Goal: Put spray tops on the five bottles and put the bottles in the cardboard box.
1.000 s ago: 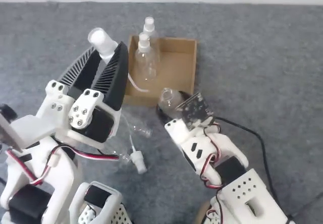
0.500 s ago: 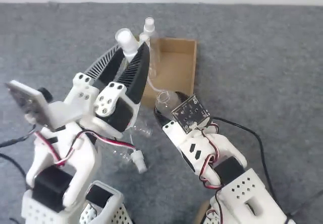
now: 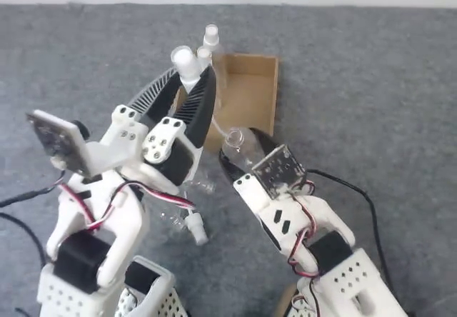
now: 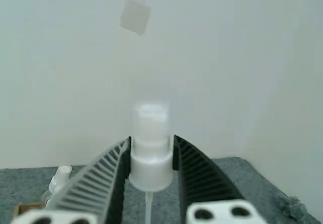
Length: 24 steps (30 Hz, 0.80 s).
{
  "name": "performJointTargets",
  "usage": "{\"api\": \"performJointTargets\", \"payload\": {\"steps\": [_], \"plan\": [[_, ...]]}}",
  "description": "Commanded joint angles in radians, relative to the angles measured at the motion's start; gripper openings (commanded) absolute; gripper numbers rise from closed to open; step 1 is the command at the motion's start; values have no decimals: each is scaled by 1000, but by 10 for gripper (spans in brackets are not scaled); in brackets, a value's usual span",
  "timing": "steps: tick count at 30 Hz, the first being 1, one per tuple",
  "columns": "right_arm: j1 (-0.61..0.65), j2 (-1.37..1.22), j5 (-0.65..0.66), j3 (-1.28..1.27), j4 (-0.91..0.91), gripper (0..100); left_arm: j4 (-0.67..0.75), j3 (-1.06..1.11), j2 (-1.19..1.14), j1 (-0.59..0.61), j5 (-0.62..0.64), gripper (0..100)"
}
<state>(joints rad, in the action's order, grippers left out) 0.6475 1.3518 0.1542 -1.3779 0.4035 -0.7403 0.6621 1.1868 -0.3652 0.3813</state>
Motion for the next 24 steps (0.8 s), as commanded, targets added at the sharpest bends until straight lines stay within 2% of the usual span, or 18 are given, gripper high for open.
{"api": "performJointTargets", "payload": {"steps": [1, 5, 11, 15, 24], "plan": [[5, 84, 11, -2, -22, 51, 29, 13, 9, -6, -8, 13], [5, 97, 11, -8, -22, 51, 29, 41, 9, -15, -8, 13], [-1, 97, 11, -8, -22, 51, 25, 68, 11, -106, -17, 13], [-1, 97, 11, -8, -21, 51, 21, 71, 11, -112, -68, 13], [-1, 97, 11, -8, -21, 51, -106, 73, 11, -114, -107, 13]]}}
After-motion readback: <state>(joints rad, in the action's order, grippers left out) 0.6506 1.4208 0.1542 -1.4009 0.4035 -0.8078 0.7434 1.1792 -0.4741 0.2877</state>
